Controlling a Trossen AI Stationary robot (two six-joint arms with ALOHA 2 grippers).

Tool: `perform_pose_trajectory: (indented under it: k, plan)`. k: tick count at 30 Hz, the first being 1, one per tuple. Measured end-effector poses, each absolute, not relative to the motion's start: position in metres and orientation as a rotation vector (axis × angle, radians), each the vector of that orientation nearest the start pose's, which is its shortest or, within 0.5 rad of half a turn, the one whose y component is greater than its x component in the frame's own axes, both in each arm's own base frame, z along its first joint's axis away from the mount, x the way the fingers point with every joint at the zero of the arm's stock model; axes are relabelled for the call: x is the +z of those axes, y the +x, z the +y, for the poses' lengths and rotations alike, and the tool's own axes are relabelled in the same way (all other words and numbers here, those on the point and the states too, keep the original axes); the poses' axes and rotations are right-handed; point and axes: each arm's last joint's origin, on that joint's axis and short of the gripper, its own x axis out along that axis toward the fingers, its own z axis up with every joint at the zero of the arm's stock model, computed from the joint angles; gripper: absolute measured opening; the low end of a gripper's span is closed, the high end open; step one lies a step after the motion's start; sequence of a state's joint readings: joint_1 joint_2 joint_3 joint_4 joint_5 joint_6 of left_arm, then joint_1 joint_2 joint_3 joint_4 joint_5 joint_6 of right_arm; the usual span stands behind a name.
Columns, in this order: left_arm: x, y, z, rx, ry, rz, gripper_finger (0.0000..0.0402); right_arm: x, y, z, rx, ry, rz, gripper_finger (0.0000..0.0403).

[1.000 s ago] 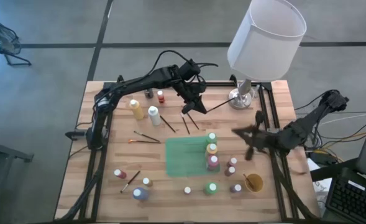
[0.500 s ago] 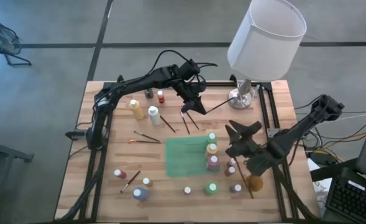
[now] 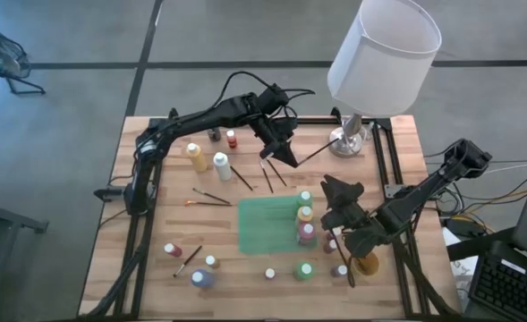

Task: Pick & Place Paint Supplies
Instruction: Put the silver paintbrush into the yellow cup

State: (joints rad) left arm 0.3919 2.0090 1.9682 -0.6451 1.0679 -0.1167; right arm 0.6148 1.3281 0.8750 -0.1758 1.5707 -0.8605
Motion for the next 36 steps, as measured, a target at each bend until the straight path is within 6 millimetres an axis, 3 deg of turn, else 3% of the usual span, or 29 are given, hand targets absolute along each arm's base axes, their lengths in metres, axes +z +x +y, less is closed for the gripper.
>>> perform_pose_trajectory:
  k: [3,9,13,18,24,31,36]
  plan:
    - [0.345,0.423,0.144,-0.616,-0.524,0.514,0.0,0.269,0.227,0.123,-0.791,-1.3,0.679,0.0221]
    - [0.348,0.426,0.147,-0.59,-0.274,0.416,0.0,0.29,0.209,0.114,-0.85,-0.885,0.458,0.02]
    - [0.349,0.43,0.148,-0.534,-0.129,0.361,0.0,0.3,0.187,0.099,-0.738,-0.61,0.352,0.019]
    - [0.354,0.434,0.148,-0.518,-0.08,0.312,0.0,0.303,0.161,0.077,-0.585,-0.32,0.31,0.0196]
    - [0.356,0.438,0.14,-0.525,0.01,0.272,0.0,0.296,0.142,0.061,-0.551,-0.197,0.23,0.0214]
    - [0.358,0.432,0.136,-0.431,0.43,0.295,0.0,0.301,0.118,0.047,-0.476,0.0,0.1,0.022]
    - [0.357,0.437,0.118,-0.289,0.768,0.396,0.0,0.301,0.105,0.041,-0.354,0.184,0.043,0.0214]
